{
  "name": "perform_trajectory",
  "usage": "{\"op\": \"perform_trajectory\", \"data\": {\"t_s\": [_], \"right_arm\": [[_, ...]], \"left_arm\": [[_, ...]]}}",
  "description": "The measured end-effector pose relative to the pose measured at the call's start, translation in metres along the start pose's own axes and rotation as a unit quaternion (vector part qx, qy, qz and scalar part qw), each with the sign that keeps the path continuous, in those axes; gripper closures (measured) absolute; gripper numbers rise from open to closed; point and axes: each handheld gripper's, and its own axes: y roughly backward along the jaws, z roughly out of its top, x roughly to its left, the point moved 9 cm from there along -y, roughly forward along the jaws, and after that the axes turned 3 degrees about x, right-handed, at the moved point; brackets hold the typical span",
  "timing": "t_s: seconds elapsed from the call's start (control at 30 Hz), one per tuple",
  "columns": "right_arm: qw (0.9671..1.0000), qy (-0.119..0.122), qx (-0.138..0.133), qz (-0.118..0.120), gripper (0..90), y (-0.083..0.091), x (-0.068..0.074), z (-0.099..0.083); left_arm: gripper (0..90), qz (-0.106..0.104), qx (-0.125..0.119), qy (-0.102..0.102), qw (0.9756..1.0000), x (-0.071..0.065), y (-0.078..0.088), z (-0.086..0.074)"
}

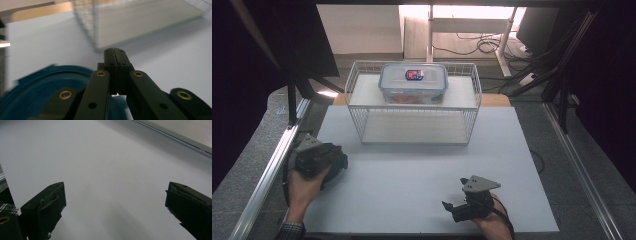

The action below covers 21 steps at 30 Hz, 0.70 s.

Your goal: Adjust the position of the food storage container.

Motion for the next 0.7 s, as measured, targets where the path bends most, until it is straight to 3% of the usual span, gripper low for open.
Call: {"op": "perform_trajectory", "data": {"t_s": [0.13, 0.2, 0.33, 0.5, 0.7], "right_arm": [[1.0, 0.003, 0.003, -0.001, 3.2, -0.001, -0.001, 0.0], [1.0, 0.005, 0.003, -0.001, 3.2, -0.001, -0.002, 0.0], [1.0, 0.003, 0.004, -0.002, 3.3, 0.0, -0.003, -0.001], [1.0, 0.002, 0.007, -0.001, 3.3, 0.0, -0.003, -0.002], [0.9999, 0.006, 0.013, -0.001, 3.5, -0.002, -0.003, -0.003]], "left_arm": [[90.0, 0.039, -0.002, 0.034, 0.9987, 0.043, 0.004, -0.004], [90.0, 0.067, 0.002, 0.044, 0.9968, 0.066, 0.007, -0.009], [90.0, 0.102, 0.003, 0.069, 0.9924, 0.097, 0.014, -0.021], [90.0, 0.12, 0.026, 0.091, 0.9882, 0.117, 0.012, -0.041], [90.0, 0.11, 0.037, 0.101, 0.9881, 0.118, 0.003, -0.051]]}}
